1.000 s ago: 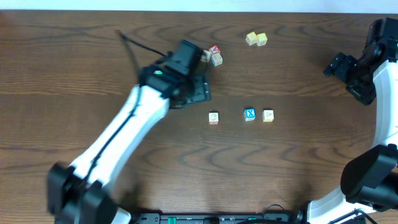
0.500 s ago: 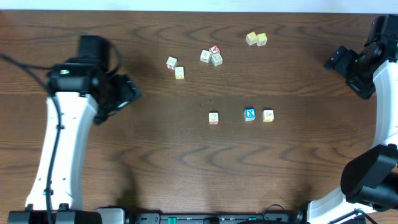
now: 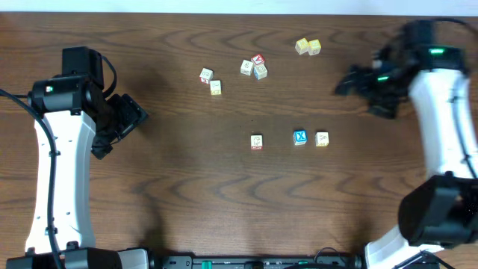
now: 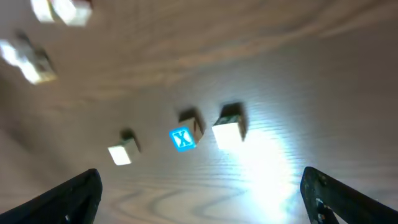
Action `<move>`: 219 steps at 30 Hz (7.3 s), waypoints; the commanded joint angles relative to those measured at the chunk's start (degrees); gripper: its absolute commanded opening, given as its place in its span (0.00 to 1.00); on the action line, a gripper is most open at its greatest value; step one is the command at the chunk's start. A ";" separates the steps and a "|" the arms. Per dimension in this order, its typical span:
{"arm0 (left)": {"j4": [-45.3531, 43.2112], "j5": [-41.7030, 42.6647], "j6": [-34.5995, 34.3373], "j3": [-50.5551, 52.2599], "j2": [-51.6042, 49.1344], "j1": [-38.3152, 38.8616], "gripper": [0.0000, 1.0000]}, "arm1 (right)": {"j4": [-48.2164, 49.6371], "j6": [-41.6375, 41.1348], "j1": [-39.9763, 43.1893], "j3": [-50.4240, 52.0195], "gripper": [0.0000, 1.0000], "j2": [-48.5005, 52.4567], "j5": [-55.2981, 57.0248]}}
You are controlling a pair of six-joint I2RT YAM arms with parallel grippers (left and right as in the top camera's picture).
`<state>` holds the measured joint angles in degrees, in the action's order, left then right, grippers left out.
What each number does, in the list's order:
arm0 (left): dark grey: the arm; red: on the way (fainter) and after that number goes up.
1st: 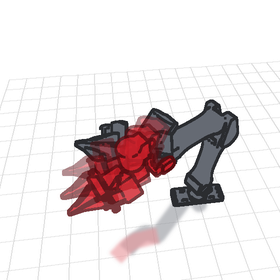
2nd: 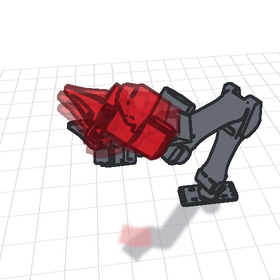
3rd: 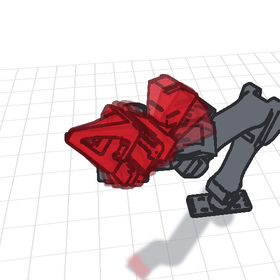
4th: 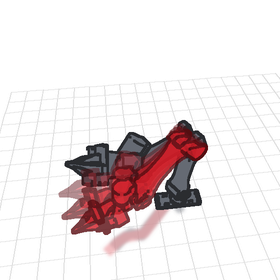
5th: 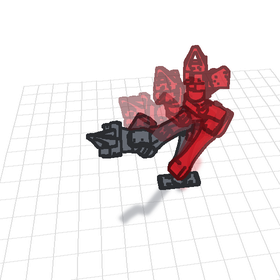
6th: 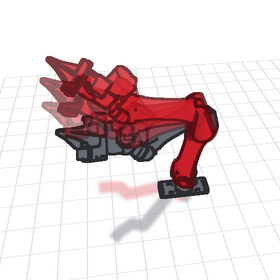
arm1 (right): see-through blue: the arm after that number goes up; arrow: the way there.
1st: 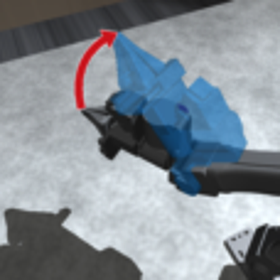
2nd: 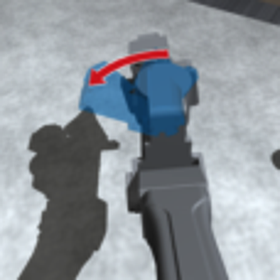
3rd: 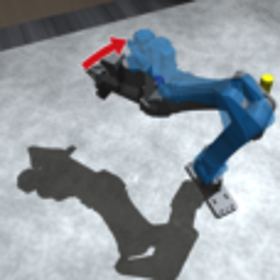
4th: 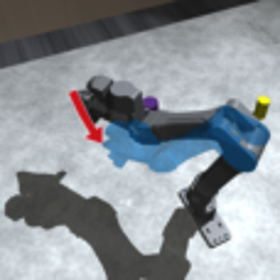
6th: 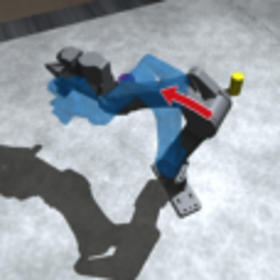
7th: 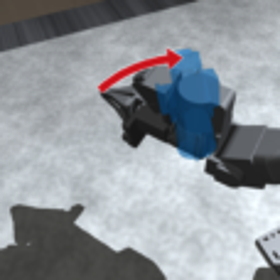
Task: Lift 3 blocks
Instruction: 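Reach right gripper down and grasp the blue X block, then move the X block left beside the Z block and release, then move right gripper to the green J block and grasp it, then slide the J block left next to the X block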
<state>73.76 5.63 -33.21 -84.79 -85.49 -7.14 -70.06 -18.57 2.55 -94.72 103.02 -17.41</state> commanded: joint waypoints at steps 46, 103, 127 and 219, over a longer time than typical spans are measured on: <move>0.39 -0.33 -0.09 -0.72 0.20 -0.24 0.85 | 35.50 6.60 -24.72 31.91 0.50 4.13 20.35; 0.39 -0.33 -0.09 -0.72 0.20 -0.24 0.85 | 39.63 -14.56 -34.01 31.71 0.31 4.13 13.70; 0.37 -0.33 -0.09 -0.72 0.20 -0.24 0.86 | 30.01 -11.41 -32.04 22.95 0.50 4.11 15.02; 0.37 -0.33 -0.09 -0.72 0.20 -0.24 0.86 | 28.85 -5.70 -26.16 27.45 0.30 4.26 13.86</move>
<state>73.78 5.63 -33.21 -84.79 -85.49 -7.14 -40.95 -25.54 -23.49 -67.64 106.89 -6.04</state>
